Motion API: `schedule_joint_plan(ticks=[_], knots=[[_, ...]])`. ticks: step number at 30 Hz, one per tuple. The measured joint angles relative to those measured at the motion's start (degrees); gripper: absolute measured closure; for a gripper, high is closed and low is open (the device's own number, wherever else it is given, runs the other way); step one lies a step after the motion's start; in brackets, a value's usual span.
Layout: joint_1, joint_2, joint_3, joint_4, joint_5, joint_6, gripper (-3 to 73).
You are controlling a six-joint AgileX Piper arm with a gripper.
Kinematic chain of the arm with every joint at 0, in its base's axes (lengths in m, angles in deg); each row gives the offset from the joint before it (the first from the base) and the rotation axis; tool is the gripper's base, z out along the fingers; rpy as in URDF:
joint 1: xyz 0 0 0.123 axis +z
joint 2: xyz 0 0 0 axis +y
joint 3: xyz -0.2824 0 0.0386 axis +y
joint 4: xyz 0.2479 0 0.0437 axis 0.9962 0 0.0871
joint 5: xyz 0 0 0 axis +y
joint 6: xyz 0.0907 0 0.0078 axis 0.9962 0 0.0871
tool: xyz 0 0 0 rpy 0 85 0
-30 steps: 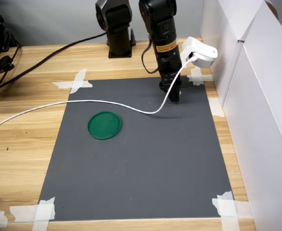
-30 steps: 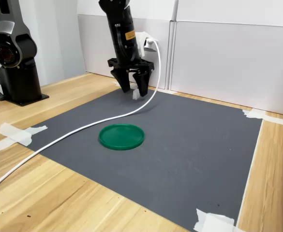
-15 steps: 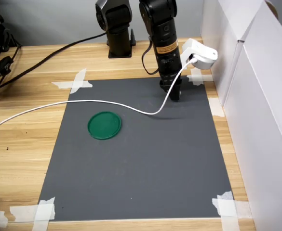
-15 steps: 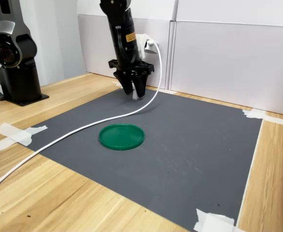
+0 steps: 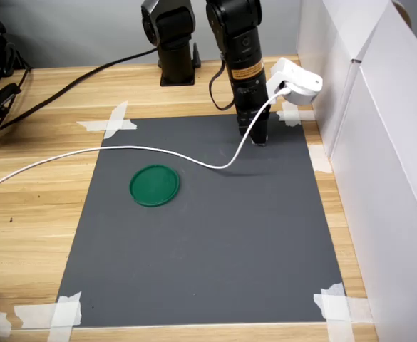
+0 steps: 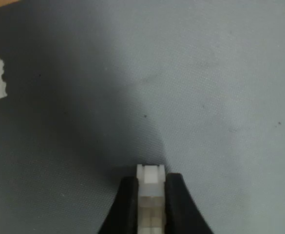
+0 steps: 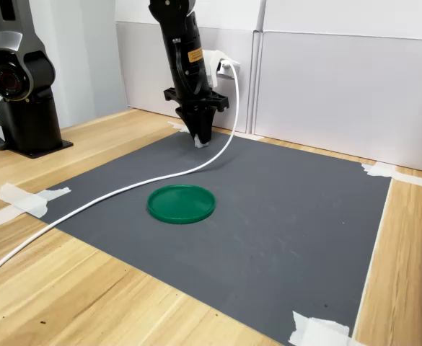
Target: Grasp a white terminal and put it in the green lid.
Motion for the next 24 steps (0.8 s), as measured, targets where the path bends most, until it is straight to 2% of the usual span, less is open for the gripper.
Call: schedule_joint_plan(ticks=[3,8,10,13,16,24], knots=[[0.0,-0.2,0.0,-0.6,0.0,1.4,60.5],[0.0,-3.4,0.0,-4.9,0.2,4.0,60.5],[0.0,-5.1,-0.1,-5.6,1.0,4.4,60.5],[-0.1,-7.8,-1.3,-5.7,4.8,4.7,60.5],[-1.6,-10.3,-3.9,-4.2,8.7,4.7,60.5],[-12.0,-14.1,-13.2,-2.8,18.6,2.6,60.5]])
